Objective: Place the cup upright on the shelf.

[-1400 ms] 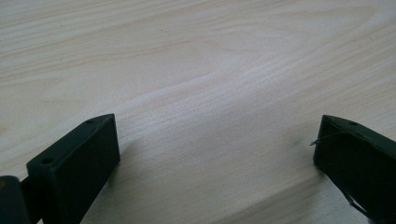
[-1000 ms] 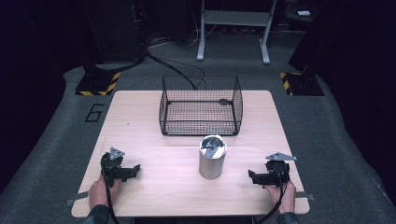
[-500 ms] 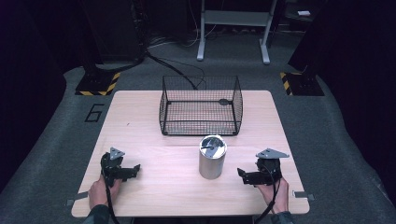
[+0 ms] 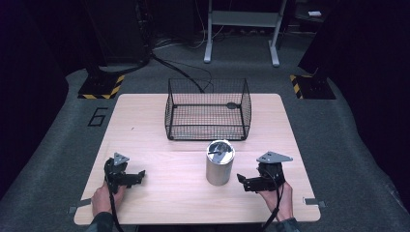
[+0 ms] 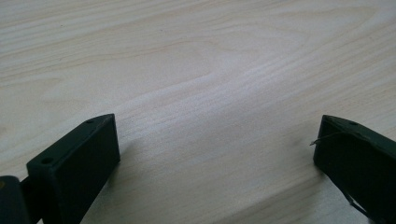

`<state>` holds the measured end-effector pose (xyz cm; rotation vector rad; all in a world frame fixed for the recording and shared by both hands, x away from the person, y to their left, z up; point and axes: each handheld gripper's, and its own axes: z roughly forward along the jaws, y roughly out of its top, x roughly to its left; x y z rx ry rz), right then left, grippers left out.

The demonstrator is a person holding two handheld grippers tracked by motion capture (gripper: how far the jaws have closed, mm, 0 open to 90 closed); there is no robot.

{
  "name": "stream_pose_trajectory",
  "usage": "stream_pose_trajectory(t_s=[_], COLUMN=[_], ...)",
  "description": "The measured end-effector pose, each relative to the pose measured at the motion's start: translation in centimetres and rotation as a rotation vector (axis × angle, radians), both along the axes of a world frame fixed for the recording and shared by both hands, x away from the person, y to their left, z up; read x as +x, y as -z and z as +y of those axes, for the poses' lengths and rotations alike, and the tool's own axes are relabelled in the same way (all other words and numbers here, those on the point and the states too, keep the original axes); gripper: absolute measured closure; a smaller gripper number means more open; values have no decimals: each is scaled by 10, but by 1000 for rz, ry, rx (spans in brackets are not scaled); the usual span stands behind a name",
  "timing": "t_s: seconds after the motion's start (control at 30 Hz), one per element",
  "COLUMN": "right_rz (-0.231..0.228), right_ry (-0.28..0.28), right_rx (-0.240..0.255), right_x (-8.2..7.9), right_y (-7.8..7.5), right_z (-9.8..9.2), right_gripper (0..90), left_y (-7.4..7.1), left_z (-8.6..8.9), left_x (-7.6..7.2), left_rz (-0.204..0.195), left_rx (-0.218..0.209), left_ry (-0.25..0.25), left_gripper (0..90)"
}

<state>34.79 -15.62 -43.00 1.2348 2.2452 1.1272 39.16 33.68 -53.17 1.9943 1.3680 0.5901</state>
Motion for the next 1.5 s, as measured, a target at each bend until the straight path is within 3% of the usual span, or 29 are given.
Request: stream_pose_trajectory(t_s=[0.33, 0.6, 0.73, 1.5], right_rz=[-22, -22, -35, -39], right_ry=[-53, -95, -109, -130], right_rx=[-4, 21, 8, 40], right_x=[1, 5, 8, 37], right_y=[-13, -18, -20, -13], right_z=[22, 39, 47, 75], right_gripper=[0, 0, 0, 0], left_y=[0, 0, 0, 0], left_z=[0, 0, 0, 0], left_x=[0, 0, 0, 0], left_rz=[-2, -1, -2, -1], left_rx=[1, 0, 1, 0], left_ry=[0, 0, 0, 0], left_gripper=[2, 2, 2, 2])
